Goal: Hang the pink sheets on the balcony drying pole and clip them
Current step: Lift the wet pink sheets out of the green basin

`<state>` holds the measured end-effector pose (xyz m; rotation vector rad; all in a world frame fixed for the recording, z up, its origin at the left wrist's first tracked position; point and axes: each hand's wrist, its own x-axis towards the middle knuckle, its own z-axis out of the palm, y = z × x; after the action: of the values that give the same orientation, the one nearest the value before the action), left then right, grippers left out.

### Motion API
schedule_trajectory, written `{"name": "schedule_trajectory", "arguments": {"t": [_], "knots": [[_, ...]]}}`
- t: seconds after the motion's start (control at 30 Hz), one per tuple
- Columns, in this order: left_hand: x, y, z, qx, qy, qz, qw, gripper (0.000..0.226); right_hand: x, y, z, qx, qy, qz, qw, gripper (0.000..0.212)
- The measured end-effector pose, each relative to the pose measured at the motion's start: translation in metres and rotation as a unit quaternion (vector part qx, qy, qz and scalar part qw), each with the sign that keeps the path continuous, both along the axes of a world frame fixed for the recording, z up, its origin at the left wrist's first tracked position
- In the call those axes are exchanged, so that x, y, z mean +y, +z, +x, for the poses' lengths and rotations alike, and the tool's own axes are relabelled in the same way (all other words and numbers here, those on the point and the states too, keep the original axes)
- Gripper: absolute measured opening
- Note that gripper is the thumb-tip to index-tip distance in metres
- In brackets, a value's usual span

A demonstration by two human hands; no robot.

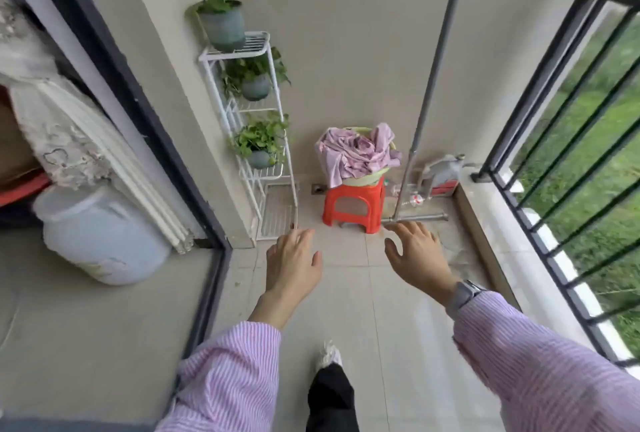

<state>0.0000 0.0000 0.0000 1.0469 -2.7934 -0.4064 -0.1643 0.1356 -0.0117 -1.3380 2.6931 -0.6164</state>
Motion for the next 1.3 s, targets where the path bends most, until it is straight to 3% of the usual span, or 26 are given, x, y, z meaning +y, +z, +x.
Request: {"name": "schedule_trajectory", "arguments": {"t": [0.1, 0.37, 0.7, 0.93, 1.1, 1.3], "knots": [[-0.073, -0.002, -0.053, 0.037, -0.008, 0.012, 0.999, 0.040, -0.064, -0.003, -0.048, -0.011, -0.009, 0.017, 1.000, 0.032], [-0.217, -0.014, -0.205, 0.029, -0.055, 0.047, 0.997, 0.040, -0.181, -0.023, -0.180, -0.059, -0.048, 0.013, 0.997, 0.032], [-0.365, -0.124, -0.415, -0.047, -0.047, 0.125, 0.990, 0.032, -0.331, -0.123, -0.387, -0.135, -0.052, 0.082, 0.986, 0.039], [-0.435, -0.201, -0.519, -0.079, -0.064, 0.175, 0.979, 0.038, -0.408, -0.206, -0.497, -0.208, -0.106, 0.164, 0.959, 0.048], [-0.474, -0.266, -0.577, -0.107, -0.093, 0.173, 0.975, 0.053, -0.458, -0.270, -0.559, -0.208, -0.168, 0.128, 0.955, 0.062], [-0.483, -0.317, -0.616, -0.092, -0.166, 0.190, 0.963, 0.057, -0.497, -0.335, -0.614, -0.308, -0.284, 0.051, 0.906, 0.081]]}}
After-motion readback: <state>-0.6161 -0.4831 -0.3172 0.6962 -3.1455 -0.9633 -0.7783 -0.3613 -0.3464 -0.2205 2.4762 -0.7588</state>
